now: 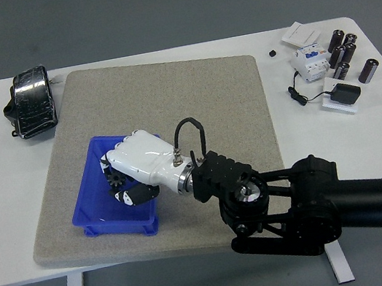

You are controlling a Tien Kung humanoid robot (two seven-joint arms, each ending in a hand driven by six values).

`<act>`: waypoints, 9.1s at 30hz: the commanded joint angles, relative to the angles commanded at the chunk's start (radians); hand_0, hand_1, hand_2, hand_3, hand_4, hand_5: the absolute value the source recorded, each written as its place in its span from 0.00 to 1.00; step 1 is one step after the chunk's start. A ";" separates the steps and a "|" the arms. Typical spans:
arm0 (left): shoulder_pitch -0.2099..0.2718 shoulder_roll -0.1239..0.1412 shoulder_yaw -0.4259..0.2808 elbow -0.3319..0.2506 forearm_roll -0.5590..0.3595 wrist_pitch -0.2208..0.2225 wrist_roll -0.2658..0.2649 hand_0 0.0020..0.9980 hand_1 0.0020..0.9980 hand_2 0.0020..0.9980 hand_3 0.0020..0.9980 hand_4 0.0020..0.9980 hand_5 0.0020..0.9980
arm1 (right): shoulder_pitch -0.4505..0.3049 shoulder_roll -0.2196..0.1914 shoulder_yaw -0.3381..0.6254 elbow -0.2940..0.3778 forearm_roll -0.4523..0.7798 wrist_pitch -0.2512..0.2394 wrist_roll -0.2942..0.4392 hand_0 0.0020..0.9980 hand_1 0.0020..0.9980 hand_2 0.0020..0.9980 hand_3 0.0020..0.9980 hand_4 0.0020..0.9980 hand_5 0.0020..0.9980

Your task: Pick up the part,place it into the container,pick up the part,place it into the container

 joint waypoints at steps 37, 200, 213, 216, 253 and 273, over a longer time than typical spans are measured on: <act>0.007 -0.004 0.012 0.001 -0.020 0.001 -0.007 0.68 0.67 0.64 0.59 0.72 0.32 | -0.189 -0.317 0.344 0.190 0.068 0.045 -0.034 0.51 0.70 0.79 0.81 0.79 0.44; 0.000 -0.005 0.006 0.003 -0.017 0.008 -0.032 0.68 0.66 0.65 0.57 0.73 0.37 | -0.151 -0.211 0.327 0.111 0.213 -0.075 0.076 0.96 0.95 0.92 0.91 0.89 0.48; 0.003 -0.006 0.015 0.004 -0.032 0.009 -0.037 0.68 0.66 0.65 0.57 0.72 0.36 | -0.341 -0.352 0.456 0.121 0.107 -0.114 0.081 0.96 0.96 0.95 0.95 0.89 0.48; 0.000 -0.006 0.021 0.005 -0.040 0.009 -0.041 0.68 0.66 0.65 0.57 0.72 0.36 | -0.341 -0.358 0.422 0.102 0.029 -0.106 0.058 0.96 0.96 0.95 0.95 0.89 0.48; -0.001 0.000 0.024 0.004 -0.030 0.007 -0.041 0.68 0.66 0.65 0.57 0.72 0.35 | -0.194 -0.322 0.088 -0.149 -0.105 -0.078 0.027 0.96 0.96 0.94 0.93 0.91 0.48; -0.004 0.000 0.033 0.004 -0.041 0.006 -0.045 0.68 0.66 0.65 0.57 0.73 0.34 | -0.160 -0.312 0.115 -0.222 -0.085 -0.079 0.022 0.96 0.96 0.94 0.93 0.91 0.48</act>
